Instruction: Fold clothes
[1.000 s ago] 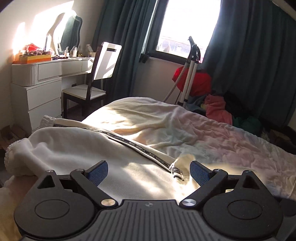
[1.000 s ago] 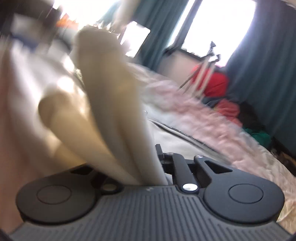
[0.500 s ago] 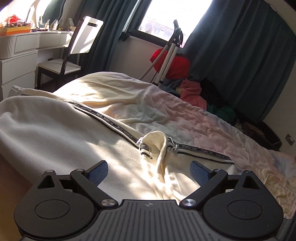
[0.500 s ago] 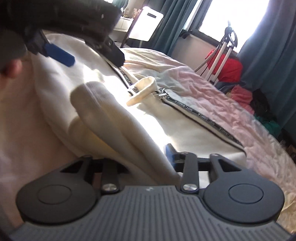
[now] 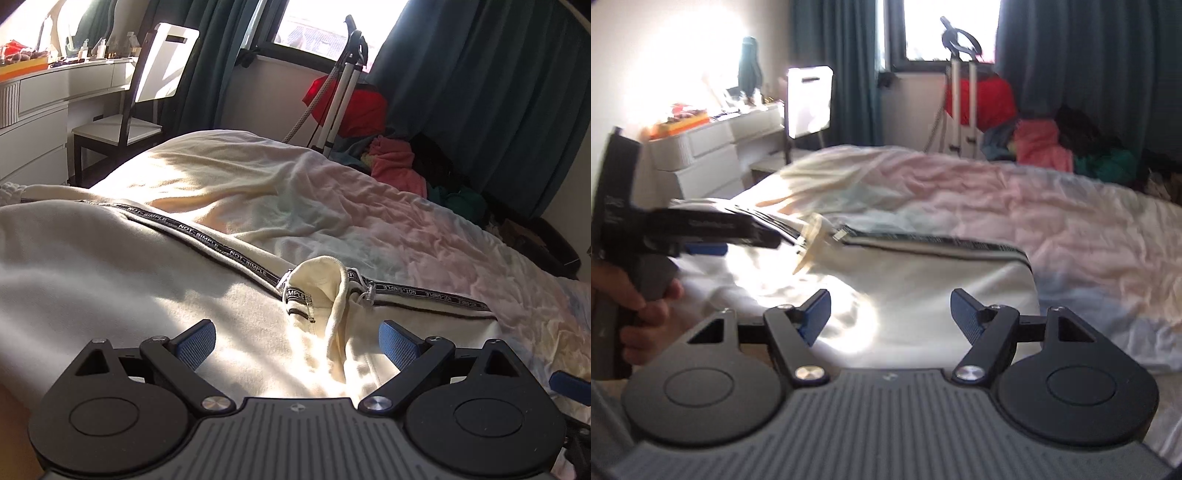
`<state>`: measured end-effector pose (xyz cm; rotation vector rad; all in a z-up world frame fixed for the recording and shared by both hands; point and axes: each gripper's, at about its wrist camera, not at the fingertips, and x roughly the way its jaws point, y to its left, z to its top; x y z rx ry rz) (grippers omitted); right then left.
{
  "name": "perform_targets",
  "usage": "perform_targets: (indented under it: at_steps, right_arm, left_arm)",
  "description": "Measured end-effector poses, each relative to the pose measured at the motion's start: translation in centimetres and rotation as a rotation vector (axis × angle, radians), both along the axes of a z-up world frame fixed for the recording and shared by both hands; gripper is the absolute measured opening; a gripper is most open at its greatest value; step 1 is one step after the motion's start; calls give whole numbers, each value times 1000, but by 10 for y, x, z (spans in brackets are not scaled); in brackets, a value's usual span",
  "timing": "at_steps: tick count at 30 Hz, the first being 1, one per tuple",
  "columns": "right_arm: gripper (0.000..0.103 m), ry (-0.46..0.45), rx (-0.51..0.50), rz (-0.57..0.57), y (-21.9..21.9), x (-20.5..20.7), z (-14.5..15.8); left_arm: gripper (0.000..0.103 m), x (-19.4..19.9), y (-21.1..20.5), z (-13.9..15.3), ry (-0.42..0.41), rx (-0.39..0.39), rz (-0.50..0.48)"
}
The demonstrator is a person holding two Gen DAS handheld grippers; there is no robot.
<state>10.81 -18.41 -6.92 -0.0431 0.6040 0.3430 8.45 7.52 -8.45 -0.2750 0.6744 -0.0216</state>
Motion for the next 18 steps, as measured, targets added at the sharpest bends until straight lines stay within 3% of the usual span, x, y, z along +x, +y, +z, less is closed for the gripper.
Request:
perform_targets:
  at_steps: [3,4,11,15,18]
  right_arm:
    - [73,179,-34,-44,-8,32,-44]
    - [73,200,-36,-36,-8,37,-51]
    - [75,154,-11,-31,-4,32,-51]
    - [74,151,7,-43,-8,36,-49]
    - [73,149,32,-66,-10,40,-50]
  left_arm:
    - [96,27,-9,-2,20,35,-37]
    - [96,37,-11,-3,30,42,-51]
    - [96,97,-28,-28,180,87,-94]
    - [95,111,-39,-35,197,139,-108]
    - [76,112,-53,-33,162,197,-161]
